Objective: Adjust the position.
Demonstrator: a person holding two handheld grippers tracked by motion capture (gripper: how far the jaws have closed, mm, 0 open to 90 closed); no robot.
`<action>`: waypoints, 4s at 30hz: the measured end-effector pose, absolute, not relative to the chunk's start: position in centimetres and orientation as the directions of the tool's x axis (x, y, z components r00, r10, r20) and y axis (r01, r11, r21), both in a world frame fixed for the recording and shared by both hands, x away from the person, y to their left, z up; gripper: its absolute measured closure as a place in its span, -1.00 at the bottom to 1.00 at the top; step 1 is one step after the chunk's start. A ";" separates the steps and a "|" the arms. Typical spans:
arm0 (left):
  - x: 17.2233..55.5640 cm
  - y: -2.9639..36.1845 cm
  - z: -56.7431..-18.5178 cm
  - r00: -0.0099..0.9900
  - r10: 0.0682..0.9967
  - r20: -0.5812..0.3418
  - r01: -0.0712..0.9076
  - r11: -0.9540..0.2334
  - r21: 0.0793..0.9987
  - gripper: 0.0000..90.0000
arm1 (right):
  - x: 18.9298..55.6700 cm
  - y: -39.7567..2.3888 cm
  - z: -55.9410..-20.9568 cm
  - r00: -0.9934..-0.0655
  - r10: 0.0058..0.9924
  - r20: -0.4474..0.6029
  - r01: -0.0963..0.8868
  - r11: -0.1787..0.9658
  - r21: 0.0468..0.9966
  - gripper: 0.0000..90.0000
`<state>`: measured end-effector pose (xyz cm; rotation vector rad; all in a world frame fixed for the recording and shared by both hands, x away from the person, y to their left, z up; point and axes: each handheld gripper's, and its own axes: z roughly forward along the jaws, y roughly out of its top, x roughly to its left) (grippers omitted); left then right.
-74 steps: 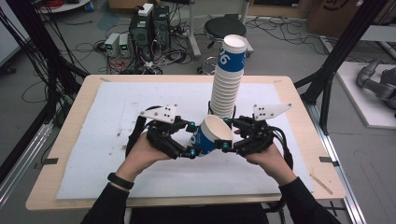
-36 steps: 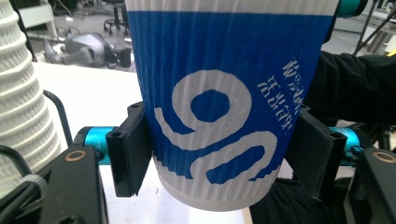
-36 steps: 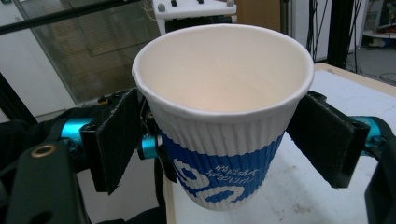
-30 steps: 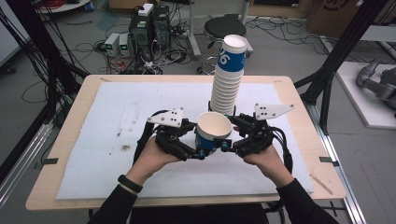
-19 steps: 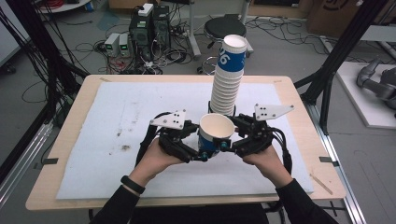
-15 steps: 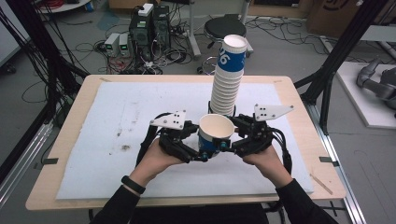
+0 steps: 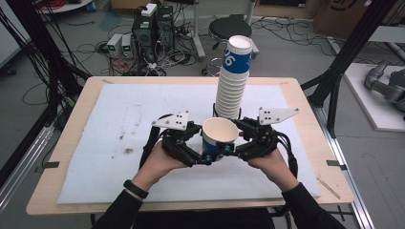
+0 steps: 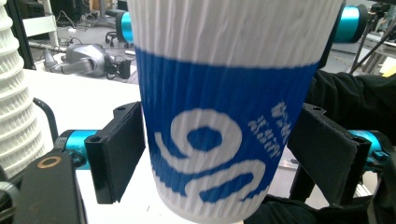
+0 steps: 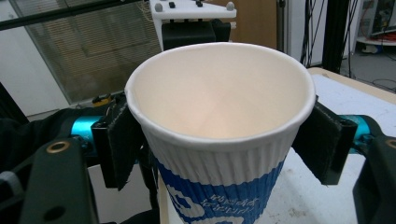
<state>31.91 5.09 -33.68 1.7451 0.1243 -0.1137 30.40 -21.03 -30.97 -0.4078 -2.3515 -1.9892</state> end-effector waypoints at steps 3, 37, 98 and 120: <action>31.8 4.9 -33.5 0.988 0.018 -0.152 0.153 -0.175 0.973 -0.56 | 30.3 -20.8 -31.1 -0.965 0.178 0.191 0.219 0.158 0.963 -0.47; 32.0 5.9 -33.1 0.990 0.018 -0.142 0.143 -0.148 0.979 -0.43 | 30.2 -20.8 -31.1 -0.969 0.163 0.183 0.211 0.173 0.962 -0.59; 31.4 6.6 -31.5 0.992 0.042 -0.123 0.125 -0.053 0.991 -0.43 | 30.0 -18.8 -33.3 -0.974 0.178 0.138 0.179 0.245 0.953 -0.39; 30.9 6.8 -30.5 0.992 0.060 -0.108 0.111 -0.047 0.993 -0.63 | 29.6 -18.3 -33.6 -0.981 0.155 0.112 0.154 0.292 0.944 -0.32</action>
